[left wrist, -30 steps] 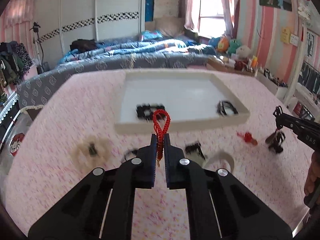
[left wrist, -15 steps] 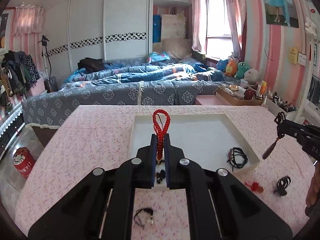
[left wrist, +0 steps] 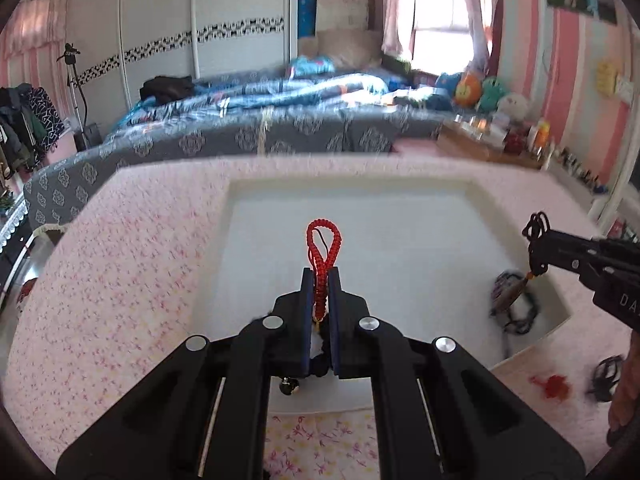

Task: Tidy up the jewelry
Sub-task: 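Carry both pieces into the white tray and open both grippers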

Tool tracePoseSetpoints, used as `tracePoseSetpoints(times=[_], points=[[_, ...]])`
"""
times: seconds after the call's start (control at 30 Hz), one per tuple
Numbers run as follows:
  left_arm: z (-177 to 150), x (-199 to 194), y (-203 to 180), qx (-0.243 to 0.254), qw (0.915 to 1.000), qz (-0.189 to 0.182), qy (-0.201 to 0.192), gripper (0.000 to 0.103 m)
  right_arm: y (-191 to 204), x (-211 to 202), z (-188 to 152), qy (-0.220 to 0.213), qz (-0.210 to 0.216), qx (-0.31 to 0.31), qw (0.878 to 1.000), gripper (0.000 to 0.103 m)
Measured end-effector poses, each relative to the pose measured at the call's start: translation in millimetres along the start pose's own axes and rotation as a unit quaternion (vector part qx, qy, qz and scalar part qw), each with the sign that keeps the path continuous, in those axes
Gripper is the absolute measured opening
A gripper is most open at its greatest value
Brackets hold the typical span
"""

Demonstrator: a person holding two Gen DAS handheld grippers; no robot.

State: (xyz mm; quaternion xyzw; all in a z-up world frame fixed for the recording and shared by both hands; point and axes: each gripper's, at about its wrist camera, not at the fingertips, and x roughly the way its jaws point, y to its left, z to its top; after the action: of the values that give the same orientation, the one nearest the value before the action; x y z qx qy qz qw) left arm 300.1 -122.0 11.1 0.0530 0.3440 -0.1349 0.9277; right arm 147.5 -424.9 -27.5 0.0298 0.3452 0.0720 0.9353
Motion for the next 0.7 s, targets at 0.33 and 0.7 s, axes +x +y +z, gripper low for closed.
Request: tracePoseSetpoints(times=[0.33, 0.7], points=[[-17.5, 37.3, 1.8, 0.008, 0.9988, 0.004, 0.048, 0.007, -13.6, 35.2, -17.8, 0.039, -0.035, 0.001, 0.999, 0.012], [-5.0, 28.4, 8.2, -0.008, 0.9994, 0.007, 0.034, 0.083, -18.9, 7.9, -9.0, 0.008, -0.029, 0.014, 0.999, 0.058]])
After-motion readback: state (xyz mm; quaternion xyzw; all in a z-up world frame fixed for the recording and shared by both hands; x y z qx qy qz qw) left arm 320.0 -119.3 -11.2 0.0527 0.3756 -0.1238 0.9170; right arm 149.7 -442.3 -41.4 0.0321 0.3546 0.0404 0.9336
